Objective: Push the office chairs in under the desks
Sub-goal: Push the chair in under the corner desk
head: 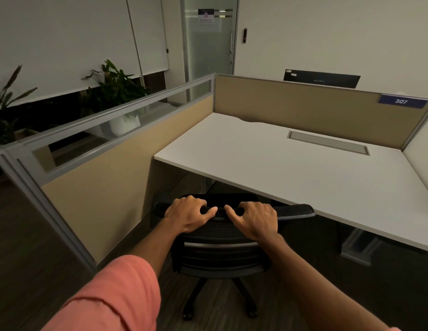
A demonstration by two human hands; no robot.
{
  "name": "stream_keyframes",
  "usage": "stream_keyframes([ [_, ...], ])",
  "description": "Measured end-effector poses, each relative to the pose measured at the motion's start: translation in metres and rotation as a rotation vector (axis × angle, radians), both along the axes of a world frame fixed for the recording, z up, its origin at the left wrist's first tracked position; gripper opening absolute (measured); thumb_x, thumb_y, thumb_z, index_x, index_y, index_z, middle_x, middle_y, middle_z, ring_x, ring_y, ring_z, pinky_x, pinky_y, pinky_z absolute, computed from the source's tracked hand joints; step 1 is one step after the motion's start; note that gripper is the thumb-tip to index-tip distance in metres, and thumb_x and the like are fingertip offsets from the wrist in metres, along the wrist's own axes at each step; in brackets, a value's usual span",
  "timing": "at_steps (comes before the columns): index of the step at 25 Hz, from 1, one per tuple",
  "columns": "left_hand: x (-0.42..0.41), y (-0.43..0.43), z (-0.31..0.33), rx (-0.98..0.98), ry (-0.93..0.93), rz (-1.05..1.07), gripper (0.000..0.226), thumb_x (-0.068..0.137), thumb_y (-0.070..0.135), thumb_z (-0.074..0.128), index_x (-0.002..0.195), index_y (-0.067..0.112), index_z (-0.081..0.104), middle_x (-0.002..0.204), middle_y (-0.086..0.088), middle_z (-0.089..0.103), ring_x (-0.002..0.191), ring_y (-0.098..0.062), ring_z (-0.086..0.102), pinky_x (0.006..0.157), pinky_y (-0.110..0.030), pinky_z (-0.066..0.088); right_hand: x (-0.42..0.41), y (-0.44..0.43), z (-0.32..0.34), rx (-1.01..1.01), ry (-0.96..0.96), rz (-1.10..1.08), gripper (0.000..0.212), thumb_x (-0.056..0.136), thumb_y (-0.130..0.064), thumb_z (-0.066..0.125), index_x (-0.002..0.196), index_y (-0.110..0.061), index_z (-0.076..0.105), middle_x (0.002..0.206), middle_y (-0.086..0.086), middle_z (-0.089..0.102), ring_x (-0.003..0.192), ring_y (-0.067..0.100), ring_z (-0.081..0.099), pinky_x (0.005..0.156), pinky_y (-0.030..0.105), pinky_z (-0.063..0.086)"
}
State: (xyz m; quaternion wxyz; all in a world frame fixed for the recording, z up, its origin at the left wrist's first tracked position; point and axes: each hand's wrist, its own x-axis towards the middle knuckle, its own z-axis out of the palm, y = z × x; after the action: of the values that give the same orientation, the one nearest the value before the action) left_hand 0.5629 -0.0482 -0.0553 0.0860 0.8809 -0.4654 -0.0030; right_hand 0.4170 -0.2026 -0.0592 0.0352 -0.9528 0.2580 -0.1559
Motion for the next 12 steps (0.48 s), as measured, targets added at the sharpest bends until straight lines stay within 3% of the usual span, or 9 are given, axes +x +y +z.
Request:
stream_keyframes([
  [8, 0.053, -0.038, -0.002, -0.036, -0.048, 0.025, 0.073, 0.086, 0.072, 0.019, 0.099, 0.019, 0.068, 0.079, 0.000, 0.066, 0.077, -0.020, 0.064, 0.078, -0.040, 0.048, 0.058, -0.040, 0.000, -0.048, -0.015, 0.014, 0.079, 0.085, -0.080, 0.018, 0.099, -0.028, 0.074, 0.072, -0.003, 0.069, 0.072, 0.017, 0.065, 0.063, 0.031, 0.034],
  [12, 0.064, -0.051, -0.005, -0.037, -0.076, 0.060, 0.067, 0.090, 0.069, 0.021, 0.092, 0.019, 0.066, 0.069, 0.003, 0.058, 0.073, -0.021, 0.062, 0.077, -0.040, 0.047, 0.075, -0.059, -0.002, -0.061, -0.003, 0.037, 0.084, 0.083, -0.082, 0.012, 0.097, -0.027, 0.073, 0.068, -0.002, 0.067, 0.068, 0.019, 0.063, 0.061, 0.031, 0.037],
])
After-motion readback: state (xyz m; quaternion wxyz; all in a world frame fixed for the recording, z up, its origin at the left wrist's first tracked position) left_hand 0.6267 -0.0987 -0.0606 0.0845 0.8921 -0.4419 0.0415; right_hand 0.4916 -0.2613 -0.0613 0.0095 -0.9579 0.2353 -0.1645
